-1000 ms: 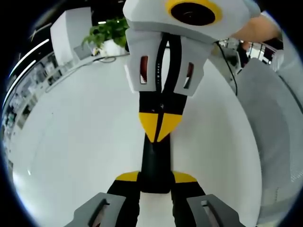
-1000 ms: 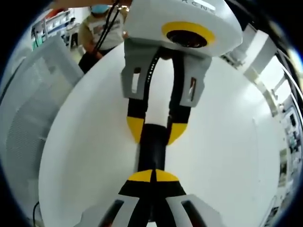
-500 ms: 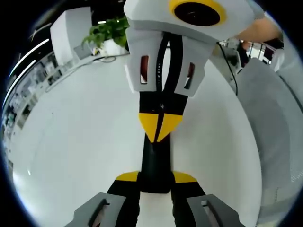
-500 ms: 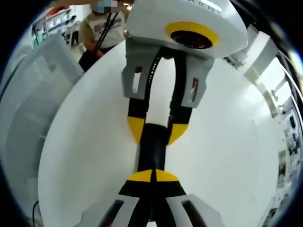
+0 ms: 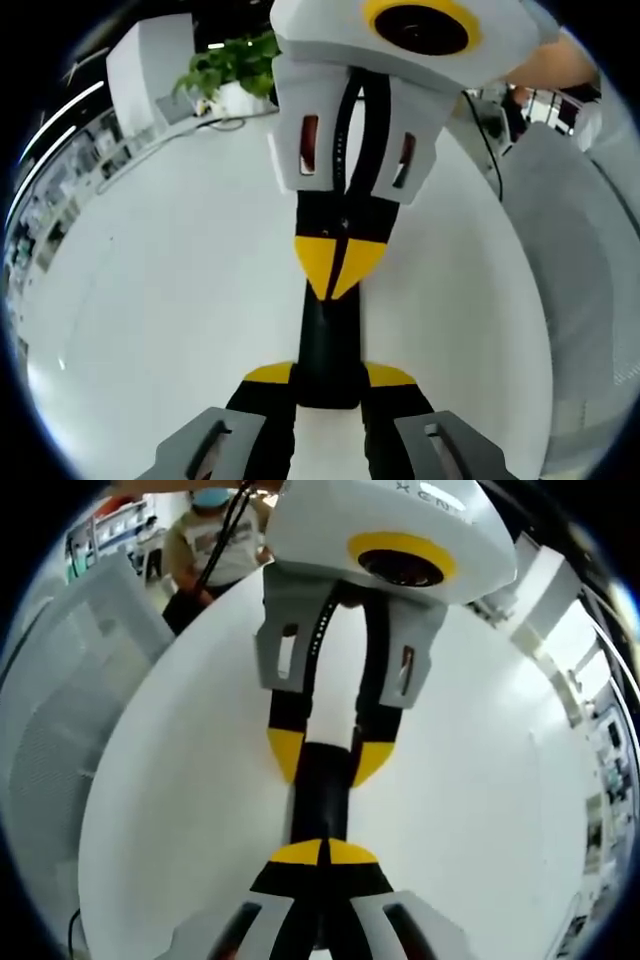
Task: Press the specified remote control buttons in sequence, fully releasing each button before pressing the next.
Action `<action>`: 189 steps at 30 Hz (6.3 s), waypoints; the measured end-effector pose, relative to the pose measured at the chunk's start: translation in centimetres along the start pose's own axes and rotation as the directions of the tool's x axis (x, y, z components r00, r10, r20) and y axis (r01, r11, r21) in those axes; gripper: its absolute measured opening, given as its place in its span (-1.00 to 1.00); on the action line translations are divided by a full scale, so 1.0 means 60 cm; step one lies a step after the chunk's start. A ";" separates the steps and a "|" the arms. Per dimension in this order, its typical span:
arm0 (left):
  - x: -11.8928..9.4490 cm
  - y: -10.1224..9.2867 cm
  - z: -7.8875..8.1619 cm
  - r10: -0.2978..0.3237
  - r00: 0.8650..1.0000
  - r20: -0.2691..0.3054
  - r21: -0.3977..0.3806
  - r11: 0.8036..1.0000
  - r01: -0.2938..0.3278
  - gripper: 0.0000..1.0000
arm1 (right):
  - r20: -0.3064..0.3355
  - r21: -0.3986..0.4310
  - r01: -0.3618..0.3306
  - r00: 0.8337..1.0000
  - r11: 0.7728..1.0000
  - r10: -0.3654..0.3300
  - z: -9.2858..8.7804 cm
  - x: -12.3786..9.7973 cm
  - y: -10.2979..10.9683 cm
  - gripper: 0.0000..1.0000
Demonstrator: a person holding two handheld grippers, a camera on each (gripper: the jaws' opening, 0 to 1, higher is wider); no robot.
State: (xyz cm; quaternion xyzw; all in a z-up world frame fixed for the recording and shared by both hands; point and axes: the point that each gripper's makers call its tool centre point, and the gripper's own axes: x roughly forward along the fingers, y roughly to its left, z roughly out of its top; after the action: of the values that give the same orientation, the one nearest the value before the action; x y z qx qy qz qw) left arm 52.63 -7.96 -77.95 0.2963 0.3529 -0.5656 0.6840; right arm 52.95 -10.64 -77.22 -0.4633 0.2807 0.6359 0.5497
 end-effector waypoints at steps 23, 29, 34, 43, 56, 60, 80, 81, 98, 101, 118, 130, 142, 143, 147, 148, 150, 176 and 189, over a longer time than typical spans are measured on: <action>0.000 0.001 -0.001 0.002 1.000 -0.008 0.004 1.000 -0.002 -0.53 | 0.024 -0.023 0.038 0.999 0.999 -0.038 0.013 -0.025 -0.007 -1.00; 0.000 0.001 -0.001 0.002 1.000 -0.009 0.004 1.000 -0.002 -0.53 | 0.038 -0.031 0.054 0.998 0.998 -0.053 0.024 -0.036 -0.013 -1.00; -0.001 0.001 -0.001 0.002 1.000 -0.007 0.002 1.000 -0.002 -0.53 | 0.049 -0.039 0.068 0.997 0.997 -0.066 0.033 -0.042 -0.019 -1.00; 0.000 0.001 -0.001 0.000 1.000 -0.006 0.003 1.000 0.000 -0.53 | 0.056 -0.052 0.073 0.996 0.996 -0.070 0.043 -0.048 -0.021 -1.00; 0.000 0.000 0.000 -0.001 1.000 -0.002 0.004 1.000 0.001 -0.53 | 0.047 -0.052 0.052 0.998 0.997 -0.050 0.038 -0.036 -0.015 -1.00; 0.000 -0.001 0.001 -0.001 1.000 0.000 0.004 1.000 0.001 -0.52 | 0.043 -0.051 0.042 0.998 0.998 -0.040 0.035 -0.030 -0.012 -1.00; -0.001 0.001 0.000 0.000 1.000 0.009 0.002 1.000 0.000 -0.53 | 0.032 -0.044 0.010 0.999 0.999 -0.009 0.024 -0.008 -0.008 -1.00; -0.001 0.002 0.000 0.000 1.000 0.009 0.002 1.000 0.000 -0.53 | 0.032 -0.044 0.008 0.999 0.999 -0.006 0.024 -0.006 -0.007 -1.00; -0.001 0.001 0.000 0.000 1.000 0.012 0.003 1.000 0.000 -0.53 | 0.021 -0.047 -0.013 1.000 0.999 0.014 0.018 0.005 -0.001 -1.00; -0.001 0.001 0.000 0.001 1.000 0.015 0.002 1.000 -0.001 -0.53 | 0.021 -0.046 -0.016 1.000 0.999 0.017 0.017 0.006 -0.001 -1.00; 0.000 0.002 0.000 -0.002 1.000 0.017 0.006 1.000 0.002 -0.53 | -0.038 -0.045 -0.027 0.999 0.999 0.026 0.017 0.011 0.001 -1.00; -0.001 0.002 0.000 -0.001 1.000 0.019 0.002 1.000 0.001 -0.53 | -0.021 -0.017 -0.025 0.999 1.000 0.024 0.015 0.009 -0.002 -1.00; -0.001 0.001 0.000 0.001 1.000 0.020 -0.003 1.000 -0.001 -0.53 | -0.023 -0.025 -0.020 1.000 0.999 0.020 0.016 0.009 0.000 -1.00; -0.001 0.001 0.000 0.001 1.000 0.019 -0.003 1.000 -0.001 -0.53 | -0.023 -0.026 -0.018 1.000 0.999 0.018 0.016 0.009 0.000 -1.00; -0.001 0.000 0.000 0.002 1.000 0.014 -0.001 1.000 -0.002 -0.53 | -0.013 -0.019 -0.016 1.000 1.000 0.015 0.016 0.007 0.000 -1.00; -0.001 0.000 0.001 0.002 1.000 0.014 -0.002 1.000 -0.002 -0.53 | -0.008 -0.020 -0.015 1.000 1.000 0.015 0.016 0.007 0.000 -1.00; -0.001 0.000 0.001 0.002 1.000 0.013 -0.002 1.000 -0.002 -0.53 | 0.001 -0.012 -0.014 1.000 1.000 0.014 0.016 0.007 0.000 -1.00; -0.001 0.000 0.000 0.002 1.000 -0.001 0.006 1.000 -0.002 -0.53 | 0.014 -0.024 0.005 1.000 1.000 -0.004 0.018 0.005 -0.001 -1.00; -0.001 0.000 0.000 0.002 1.000 -0.001 0.006 1.000 -0.002 -0.53 | 0.042 -0.001 0.024 0.999 1.000 -0.024 0.023 0.001 -0.003 -1.00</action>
State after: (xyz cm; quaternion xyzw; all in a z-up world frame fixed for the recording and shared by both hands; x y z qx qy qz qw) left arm 52.62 -7.94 -77.89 0.2992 0.3512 -0.5657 0.6834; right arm 52.72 -9.38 -76.70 -0.4535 0.2628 0.6391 0.5629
